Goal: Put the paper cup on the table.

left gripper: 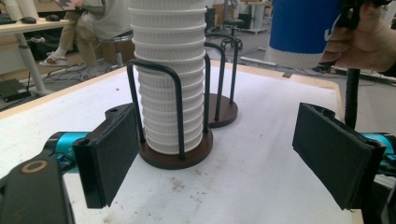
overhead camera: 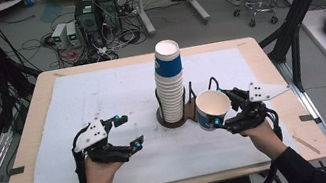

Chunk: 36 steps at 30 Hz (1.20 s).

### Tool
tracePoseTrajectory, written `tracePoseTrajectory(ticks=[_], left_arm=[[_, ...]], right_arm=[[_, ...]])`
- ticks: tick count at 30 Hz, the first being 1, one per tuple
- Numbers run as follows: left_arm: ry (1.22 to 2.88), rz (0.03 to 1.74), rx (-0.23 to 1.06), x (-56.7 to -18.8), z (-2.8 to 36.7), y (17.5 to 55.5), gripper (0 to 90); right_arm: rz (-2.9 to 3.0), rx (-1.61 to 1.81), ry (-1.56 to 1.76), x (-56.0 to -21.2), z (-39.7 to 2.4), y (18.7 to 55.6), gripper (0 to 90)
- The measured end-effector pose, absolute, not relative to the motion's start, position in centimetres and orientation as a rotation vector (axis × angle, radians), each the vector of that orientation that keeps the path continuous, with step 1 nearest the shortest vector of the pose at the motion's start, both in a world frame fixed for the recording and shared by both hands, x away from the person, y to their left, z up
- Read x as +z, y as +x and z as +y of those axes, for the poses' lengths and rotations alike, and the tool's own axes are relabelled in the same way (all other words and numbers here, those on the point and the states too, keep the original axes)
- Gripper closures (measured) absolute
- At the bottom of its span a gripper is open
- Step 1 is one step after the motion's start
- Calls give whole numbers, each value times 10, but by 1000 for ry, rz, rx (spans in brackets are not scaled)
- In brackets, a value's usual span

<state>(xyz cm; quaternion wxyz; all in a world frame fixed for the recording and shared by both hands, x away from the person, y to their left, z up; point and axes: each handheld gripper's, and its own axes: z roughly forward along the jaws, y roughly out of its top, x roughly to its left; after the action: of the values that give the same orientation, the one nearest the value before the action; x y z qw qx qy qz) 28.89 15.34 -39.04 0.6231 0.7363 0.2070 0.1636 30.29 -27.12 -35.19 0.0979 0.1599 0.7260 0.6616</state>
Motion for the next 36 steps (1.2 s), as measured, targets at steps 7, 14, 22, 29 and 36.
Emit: tracePoseTrajectory(ticks=[7,14,22,29,36], left_arm=[[1696,480,392,-390,152,288,147],[1697,479,392,-390,152,290,147],[1695,485,393,-390,153,289,147],[1695,491,393,-391,154,289,147],[1694,490,393,-391,154,289,147]], right_arm=[[2147,1945,481,-350,-277,302,211],[2090,1932,519,-345,-290,302,210],[1993,1917,590,-339,-309,307,211],[1913,1888,673,-339,-325,313,211],[1850,1853,750,-342,-340,318,210]])
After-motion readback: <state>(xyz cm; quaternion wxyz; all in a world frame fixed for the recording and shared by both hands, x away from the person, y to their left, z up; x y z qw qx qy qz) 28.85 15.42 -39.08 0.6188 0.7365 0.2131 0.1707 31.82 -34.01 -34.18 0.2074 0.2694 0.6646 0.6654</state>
